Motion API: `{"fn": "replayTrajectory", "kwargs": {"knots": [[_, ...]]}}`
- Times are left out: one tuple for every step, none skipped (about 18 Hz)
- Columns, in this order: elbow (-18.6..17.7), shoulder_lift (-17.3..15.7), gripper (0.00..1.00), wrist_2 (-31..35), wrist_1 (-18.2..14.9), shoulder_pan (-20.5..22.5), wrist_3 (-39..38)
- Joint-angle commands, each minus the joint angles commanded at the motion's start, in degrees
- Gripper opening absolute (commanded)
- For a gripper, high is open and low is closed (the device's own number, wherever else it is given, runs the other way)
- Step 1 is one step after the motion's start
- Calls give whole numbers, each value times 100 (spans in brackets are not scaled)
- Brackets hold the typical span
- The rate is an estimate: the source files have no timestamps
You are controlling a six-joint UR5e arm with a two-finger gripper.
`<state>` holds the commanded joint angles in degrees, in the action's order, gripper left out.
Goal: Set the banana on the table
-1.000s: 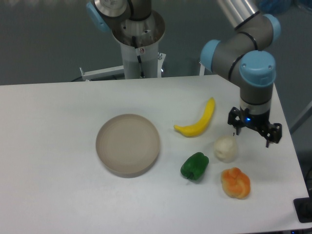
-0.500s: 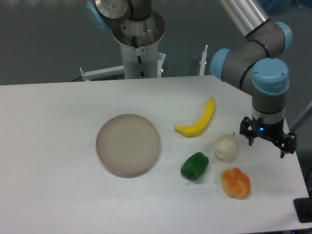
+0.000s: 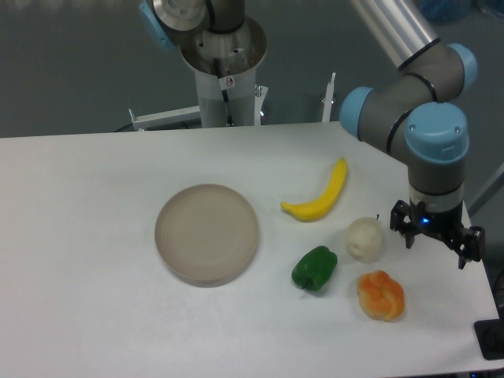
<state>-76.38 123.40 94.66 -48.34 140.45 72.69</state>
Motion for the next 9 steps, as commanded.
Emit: {"fn": "replayTrajectory", "kwargs": {"knots": [[44, 9, 100, 0, -17, -17, -9], [70, 18, 100, 9, -17, -35, -9], [114, 26, 100, 9, -26, -53, -9], [158, 44, 100, 9, -35, -79, -9], [150, 44, 100, 9, -35, -105, -18], [141, 44, 100, 17, -35, -114, -18], [132, 44, 100, 18, -35, -123, -18], [115, 44, 100, 9, -35, -123, -18], [106, 44, 100, 17, -26, -123, -27]]}}
